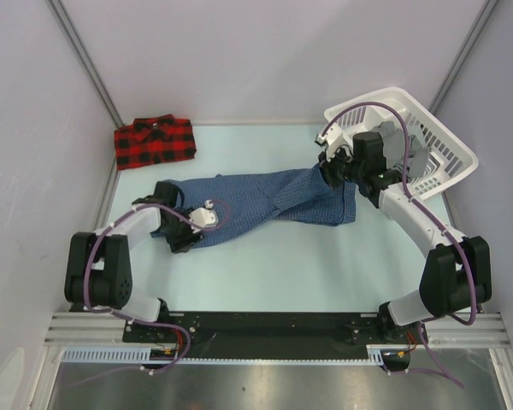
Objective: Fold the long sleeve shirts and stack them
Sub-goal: Flatten the shirt out
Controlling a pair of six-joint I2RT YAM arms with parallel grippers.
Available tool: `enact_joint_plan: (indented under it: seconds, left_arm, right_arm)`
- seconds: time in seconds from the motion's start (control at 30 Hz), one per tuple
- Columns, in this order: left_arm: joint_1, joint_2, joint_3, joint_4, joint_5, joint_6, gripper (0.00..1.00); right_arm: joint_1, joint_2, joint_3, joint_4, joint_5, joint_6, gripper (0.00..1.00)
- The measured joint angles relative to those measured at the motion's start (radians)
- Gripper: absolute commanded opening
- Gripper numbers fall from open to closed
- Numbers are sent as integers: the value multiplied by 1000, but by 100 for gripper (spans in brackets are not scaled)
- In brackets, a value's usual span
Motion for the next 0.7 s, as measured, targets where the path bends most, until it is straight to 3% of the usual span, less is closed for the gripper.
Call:
enact_joint_plan:
  seconds: [0.23,0.43,0.7]
  left_arm:
    - [26,-141,-130,28,-65,50,52]
    - [27,-137,-126,56,-57,-10,64]
    - [22,-179,-158,55,-34,1,67]
  right_arm:
    - [-3,0,0,-2,-3,1,0]
    - [-3,0,1,-1,-2,1,0]
    - [-3,3,32,-2,-2,0,0]
